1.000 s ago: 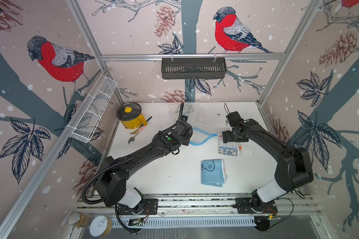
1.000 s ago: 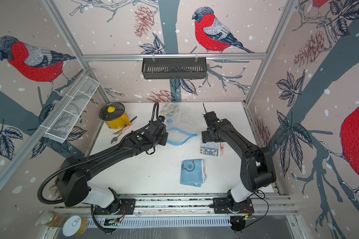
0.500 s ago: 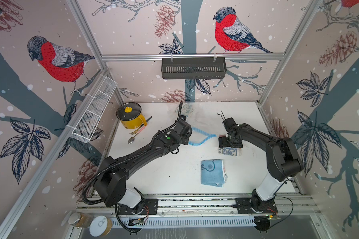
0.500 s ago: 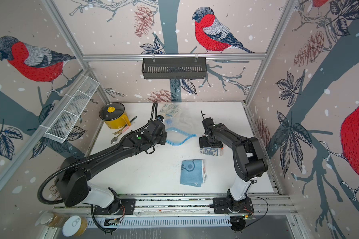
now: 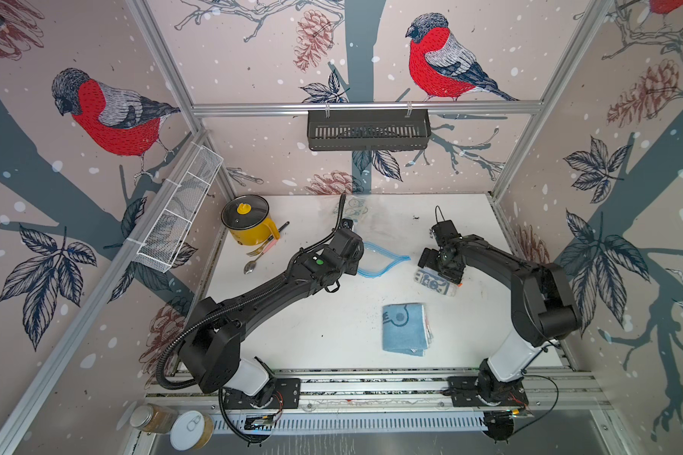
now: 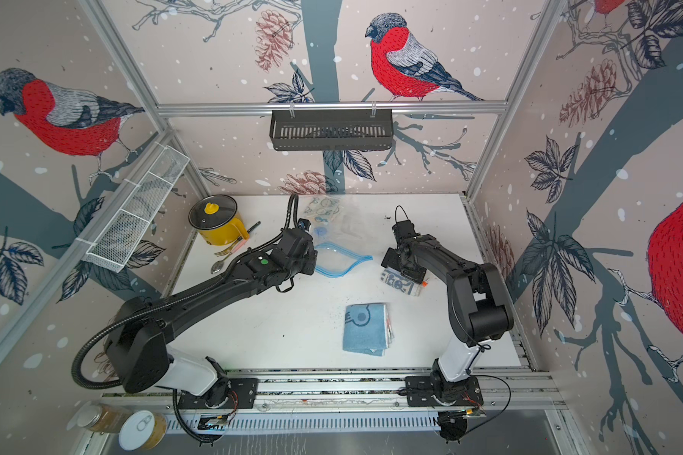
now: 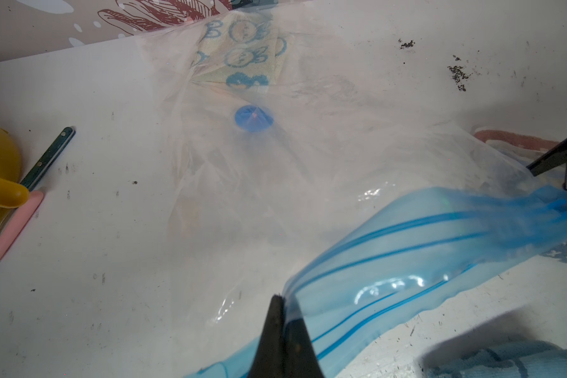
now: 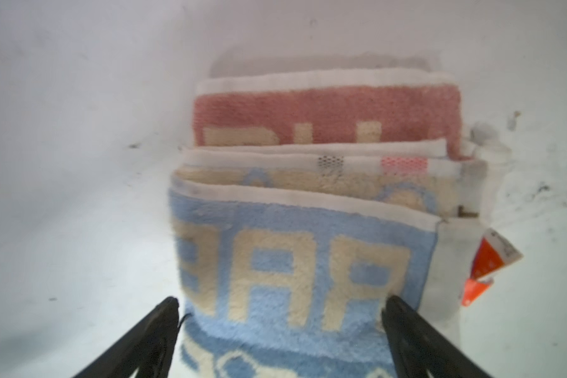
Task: Place the folded towel into the vacuum bag
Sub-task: Adjust the towel at the center of the board.
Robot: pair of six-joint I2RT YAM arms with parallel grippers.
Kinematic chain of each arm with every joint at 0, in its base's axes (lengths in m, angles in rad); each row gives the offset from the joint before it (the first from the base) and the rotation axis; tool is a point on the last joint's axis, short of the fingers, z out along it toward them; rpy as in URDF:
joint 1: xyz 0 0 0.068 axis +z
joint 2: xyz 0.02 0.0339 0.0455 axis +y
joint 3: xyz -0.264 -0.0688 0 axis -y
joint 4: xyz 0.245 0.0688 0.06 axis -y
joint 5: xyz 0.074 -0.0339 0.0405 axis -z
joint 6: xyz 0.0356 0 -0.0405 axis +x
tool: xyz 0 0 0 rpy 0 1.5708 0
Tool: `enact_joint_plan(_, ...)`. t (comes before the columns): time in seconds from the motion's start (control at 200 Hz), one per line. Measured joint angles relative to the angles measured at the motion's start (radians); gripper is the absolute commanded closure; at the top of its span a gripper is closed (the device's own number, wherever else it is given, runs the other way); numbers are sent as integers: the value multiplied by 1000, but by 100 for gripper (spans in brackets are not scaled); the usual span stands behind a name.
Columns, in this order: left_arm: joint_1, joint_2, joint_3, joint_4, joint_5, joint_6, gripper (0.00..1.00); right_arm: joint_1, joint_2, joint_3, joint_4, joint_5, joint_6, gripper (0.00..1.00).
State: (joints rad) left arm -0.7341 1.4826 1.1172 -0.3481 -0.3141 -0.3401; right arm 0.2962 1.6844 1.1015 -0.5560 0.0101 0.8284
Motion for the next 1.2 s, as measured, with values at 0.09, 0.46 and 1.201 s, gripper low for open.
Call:
enact_joint_plan(0.09, 0, 3, 2, 0, 0, 0, 100, 35, -32, 39, 10, -1, 86, 0)
enact_joint_plan(0.46, 1, -5, 3, 0, 0, 0, 100, 18, -56, 229, -135, 191, -248, 0)
enact_joint_plan(1.201, 5, -22, 2, 0, -15, -1, 100, -90, 196, 142, -129, 13, -491, 5)
